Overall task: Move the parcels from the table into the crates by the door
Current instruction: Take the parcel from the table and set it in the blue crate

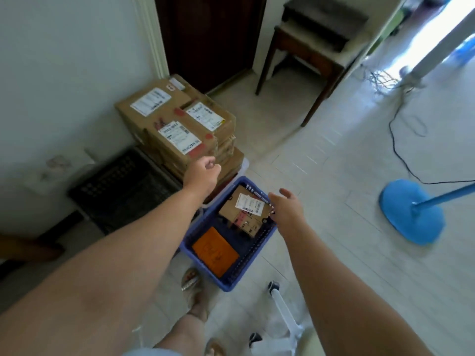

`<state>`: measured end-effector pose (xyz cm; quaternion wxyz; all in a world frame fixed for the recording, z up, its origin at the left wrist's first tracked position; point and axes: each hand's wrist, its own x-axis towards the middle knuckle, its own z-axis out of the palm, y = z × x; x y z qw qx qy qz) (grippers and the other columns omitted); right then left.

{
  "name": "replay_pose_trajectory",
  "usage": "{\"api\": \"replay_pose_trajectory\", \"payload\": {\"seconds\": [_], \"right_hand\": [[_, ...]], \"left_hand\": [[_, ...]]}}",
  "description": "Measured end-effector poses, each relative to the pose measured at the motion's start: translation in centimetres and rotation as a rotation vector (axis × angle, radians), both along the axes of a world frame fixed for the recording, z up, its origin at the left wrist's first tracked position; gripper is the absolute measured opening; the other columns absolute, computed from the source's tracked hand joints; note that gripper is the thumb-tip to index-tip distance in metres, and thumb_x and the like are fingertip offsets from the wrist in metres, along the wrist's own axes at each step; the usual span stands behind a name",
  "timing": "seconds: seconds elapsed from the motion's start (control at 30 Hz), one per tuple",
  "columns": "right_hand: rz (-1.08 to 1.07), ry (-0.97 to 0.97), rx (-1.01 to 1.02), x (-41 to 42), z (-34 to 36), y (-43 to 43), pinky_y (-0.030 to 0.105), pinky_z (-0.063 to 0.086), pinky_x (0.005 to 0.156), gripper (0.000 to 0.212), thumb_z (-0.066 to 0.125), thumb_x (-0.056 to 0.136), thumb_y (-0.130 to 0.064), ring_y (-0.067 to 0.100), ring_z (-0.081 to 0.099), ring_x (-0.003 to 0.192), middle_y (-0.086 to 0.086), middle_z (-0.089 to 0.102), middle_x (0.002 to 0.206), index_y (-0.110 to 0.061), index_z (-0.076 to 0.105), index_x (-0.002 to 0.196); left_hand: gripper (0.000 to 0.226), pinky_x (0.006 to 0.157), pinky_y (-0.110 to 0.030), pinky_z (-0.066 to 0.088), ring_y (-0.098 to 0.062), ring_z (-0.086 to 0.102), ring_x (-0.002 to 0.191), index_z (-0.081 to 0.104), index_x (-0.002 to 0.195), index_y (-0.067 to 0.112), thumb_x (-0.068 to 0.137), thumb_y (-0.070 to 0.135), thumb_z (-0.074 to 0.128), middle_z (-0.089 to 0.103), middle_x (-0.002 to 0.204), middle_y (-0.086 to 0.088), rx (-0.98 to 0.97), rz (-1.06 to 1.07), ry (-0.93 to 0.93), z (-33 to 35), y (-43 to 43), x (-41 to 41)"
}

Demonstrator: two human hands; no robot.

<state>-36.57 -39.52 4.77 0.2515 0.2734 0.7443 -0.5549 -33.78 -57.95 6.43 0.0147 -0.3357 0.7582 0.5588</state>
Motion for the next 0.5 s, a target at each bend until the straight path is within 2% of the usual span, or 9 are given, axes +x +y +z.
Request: {"api": "replay_pose_trajectory", "payload": {"seconds": [0.07,0.17,0.23,0.33,0.43,0.5], "right_hand": [[0.047,0.057,-0.002,1.0,2.3,-0.5,0.045,0.054,0.088,0.053,0.059,0.091,-0.018,0.030,0.062,0.100,0.006,0.059,0.101,-0.016,0.041,0.141],[0.129,0.159,-0.075,4.2,6.5,-1.0,0.033,0.050,0.081,0.051,0.059,0.092,-0.019,0.019,0.056,0.097,0.008,0.052,0.134,-0.016,0.042,0.140],[0.186,0.232,-0.131,6.3,9.2,-1.6,0.029,0.047,0.081,0.051,0.060,0.092,-0.020,0.014,0.053,0.101,0.006,0.050,0.136,-0.017,0.042,0.140],[0.297,0.328,-0.198,10.2,13.9,-3.6,0.028,0.051,0.077,0.050,0.061,0.091,-0.022,0.009,0.058,0.094,0.001,0.056,0.126,-0.020,0.044,0.138],[0.410,0.372,-0.243,13.6,17.6,-6.0,0.045,0.048,0.098,0.050,0.059,0.092,-0.023,0.020,0.059,0.110,0.003,0.057,0.128,-0.022,0.043,0.139],[0.482,0.405,-0.285,16.1,19.7,-8.0,0.045,0.046,0.100,0.048,0.059,0.092,-0.021,0.022,0.056,0.115,0.005,0.054,0.131,-0.021,0.044,0.138]], "left_hand": [[0.039,0.096,-0.032,0.041,-0.022,0.050,0.119,0.050,0.132,0.012,0.095,0.023,0.051,0.054,0.131,-0.009,-0.003,0.021,0.050,1.9,0.1,2.2],[0.040,0.090,-0.026,0.040,-0.018,0.050,0.119,0.050,0.134,0.013,0.095,0.023,0.051,0.054,0.131,-0.006,-0.011,0.100,0.154,5.7,0.5,7.4],[0.040,0.091,-0.025,0.040,-0.016,0.051,0.116,0.050,0.133,0.014,0.094,0.023,0.052,0.055,0.130,-0.005,-0.033,0.169,0.227,8.4,0.4,10.6],[0.040,0.083,-0.017,0.039,-0.008,0.050,0.103,0.050,0.132,0.014,0.094,0.023,0.054,0.056,0.128,-0.003,-0.064,0.267,0.330,12.3,-0.6,15.8],[0.041,0.084,-0.017,0.036,-0.010,0.051,0.106,0.050,0.132,0.013,0.093,0.023,0.055,0.056,0.126,-0.003,-0.129,0.371,0.389,15.6,-2.6,20.6],[0.040,0.086,-0.018,0.035,-0.015,0.053,0.109,0.052,0.131,0.009,0.092,0.020,0.056,0.058,0.122,-0.006,-0.176,0.450,0.436,17.5,-4.2,24.4]]}}
